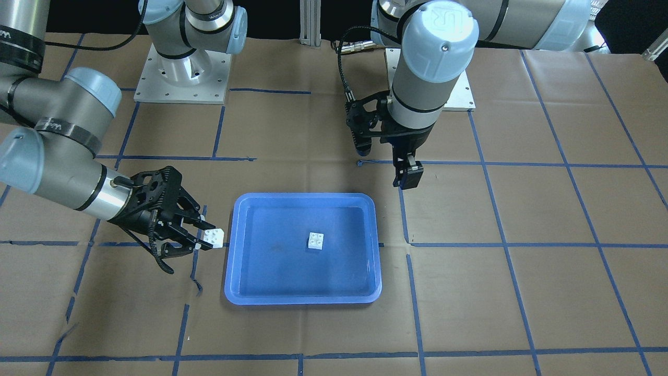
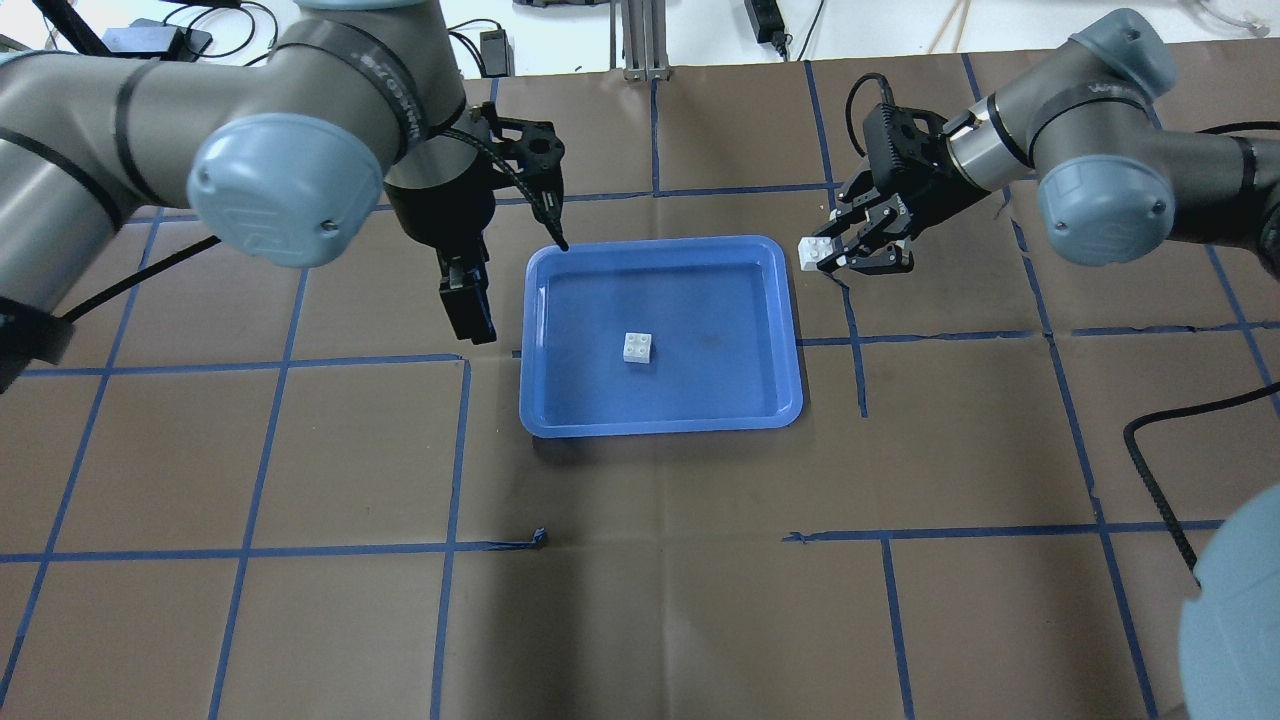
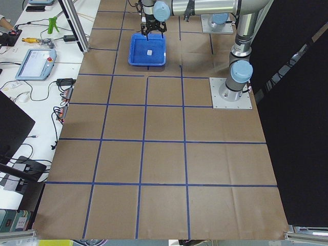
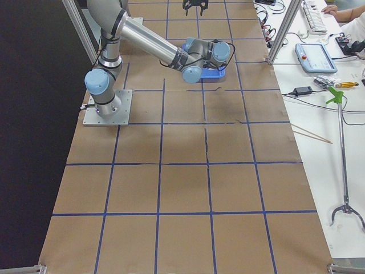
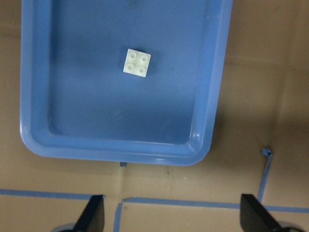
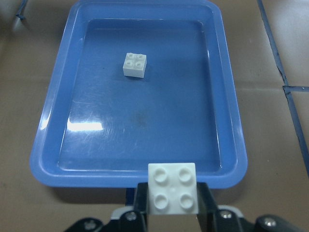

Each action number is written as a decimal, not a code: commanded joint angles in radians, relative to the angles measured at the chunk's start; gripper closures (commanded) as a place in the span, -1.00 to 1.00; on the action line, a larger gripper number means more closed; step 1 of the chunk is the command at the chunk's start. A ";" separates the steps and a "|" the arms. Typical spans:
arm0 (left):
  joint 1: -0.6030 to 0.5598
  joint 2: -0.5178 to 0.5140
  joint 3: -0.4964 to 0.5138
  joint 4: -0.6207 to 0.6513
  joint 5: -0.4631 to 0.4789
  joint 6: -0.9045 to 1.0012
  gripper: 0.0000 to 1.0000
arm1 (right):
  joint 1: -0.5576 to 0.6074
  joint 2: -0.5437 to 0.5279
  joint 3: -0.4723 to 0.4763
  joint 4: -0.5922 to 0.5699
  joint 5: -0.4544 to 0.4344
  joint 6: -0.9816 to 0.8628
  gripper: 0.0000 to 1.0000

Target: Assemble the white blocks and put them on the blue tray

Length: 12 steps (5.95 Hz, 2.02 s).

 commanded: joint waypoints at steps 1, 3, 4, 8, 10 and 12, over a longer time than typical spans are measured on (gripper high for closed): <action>0.074 0.064 0.004 -0.076 0.027 -0.114 -0.99 | 0.094 0.010 0.029 -0.125 -0.008 0.157 0.38; 0.081 0.079 0.003 -0.050 0.032 -0.478 -0.99 | 0.174 0.055 0.118 -0.372 -0.026 0.321 0.38; 0.081 0.074 0.004 -0.016 0.034 -0.777 -0.99 | 0.211 0.087 0.130 -0.440 -0.051 0.371 0.38; 0.073 0.100 0.063 -0.024 -0.008 -1.351 -0.99 | 0.269 0.142 0.132 -0.448 -0.083 0.380 0.38; 0.068 0.137 0.046 -0.019 -0.015 -1.376 -0.99 | 0.286 0.150 0.133 -0.453 -0.089 0.380 0.38; 0.075 0.139 0.058 -0.007 -0.022 -1.377 -0.99 | 0.301 0.159 0.133 -0.468 -0.109 0.408 0.38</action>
